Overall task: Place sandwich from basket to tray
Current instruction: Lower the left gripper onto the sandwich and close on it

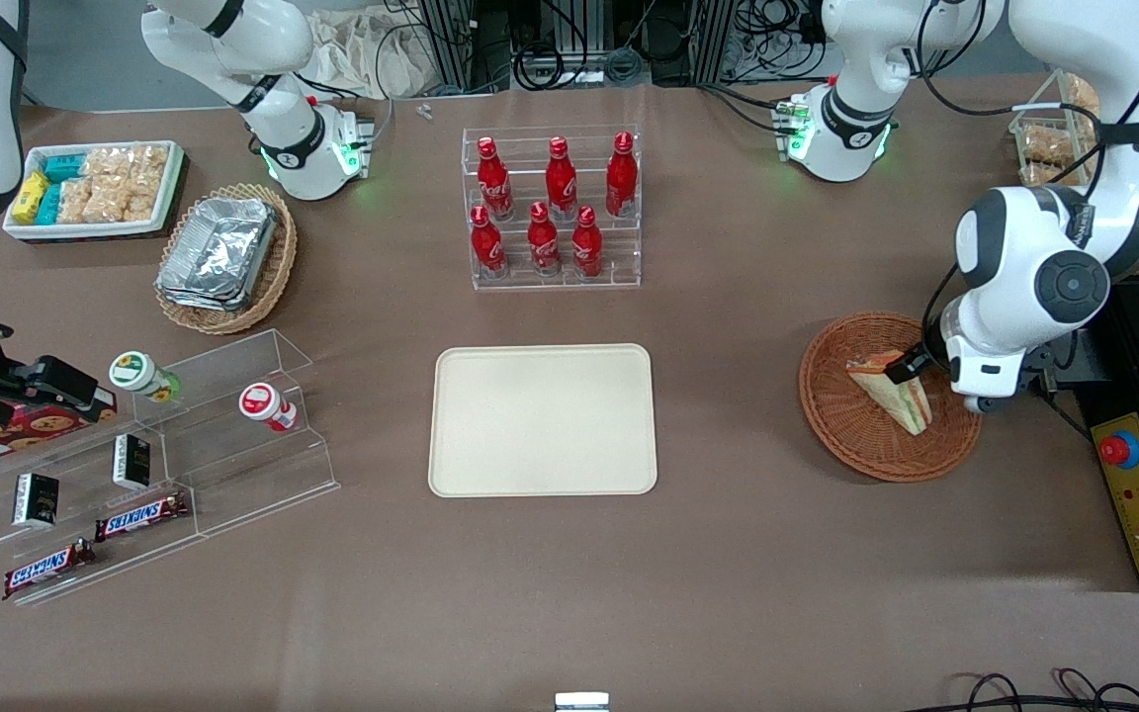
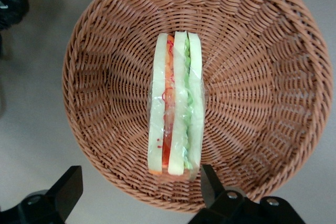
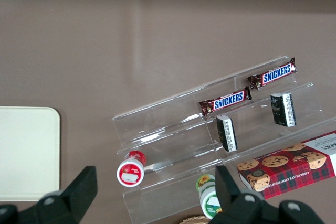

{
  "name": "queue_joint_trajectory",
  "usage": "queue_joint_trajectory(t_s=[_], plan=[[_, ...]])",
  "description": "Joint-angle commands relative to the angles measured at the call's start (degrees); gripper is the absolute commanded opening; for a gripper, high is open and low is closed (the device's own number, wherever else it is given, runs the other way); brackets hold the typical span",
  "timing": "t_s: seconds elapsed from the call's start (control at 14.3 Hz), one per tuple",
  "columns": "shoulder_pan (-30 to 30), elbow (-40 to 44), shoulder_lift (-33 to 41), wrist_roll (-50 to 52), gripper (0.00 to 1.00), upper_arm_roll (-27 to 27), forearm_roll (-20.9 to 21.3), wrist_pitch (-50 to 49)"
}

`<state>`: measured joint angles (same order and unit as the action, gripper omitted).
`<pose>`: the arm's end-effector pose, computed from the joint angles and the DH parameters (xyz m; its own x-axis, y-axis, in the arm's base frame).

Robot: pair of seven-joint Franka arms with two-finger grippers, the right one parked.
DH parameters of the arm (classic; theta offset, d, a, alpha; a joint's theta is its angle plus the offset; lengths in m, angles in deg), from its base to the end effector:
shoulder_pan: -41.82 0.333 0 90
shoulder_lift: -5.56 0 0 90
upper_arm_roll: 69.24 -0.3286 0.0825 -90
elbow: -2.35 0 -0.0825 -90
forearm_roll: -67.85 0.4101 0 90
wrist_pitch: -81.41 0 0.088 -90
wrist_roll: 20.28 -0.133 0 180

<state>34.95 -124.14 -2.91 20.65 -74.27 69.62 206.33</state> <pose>0.5418 -0.0153 0.2685 0.7790 0.6175 -0.1088 0.6029 -0.7853 -0.1404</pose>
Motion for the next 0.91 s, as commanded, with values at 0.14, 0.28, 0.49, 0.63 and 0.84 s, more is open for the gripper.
queue_joint_trajectory(t_s=[0.14, 0.28, 0.49, 0.63, 0.84], plan=[[0.0, -1.2, -1.5, 1.6, 1.00, -0.6, 0.8, 3.4], [0.0, -1.2, -2.2, 1.6, 1.00, -0.6, 0.5, 3.7], [0.0, -1.2, -3.7, 1.6, 1.00, -0.6, 0.3, 5.6], [0.3, -1.6, -4.4, 1.6, 1.00, -0.7, 0.3, 7.0], [2.3, -1.7, -5.4, 1.6, 1.00, -0.5, 0.1, 8.4]])
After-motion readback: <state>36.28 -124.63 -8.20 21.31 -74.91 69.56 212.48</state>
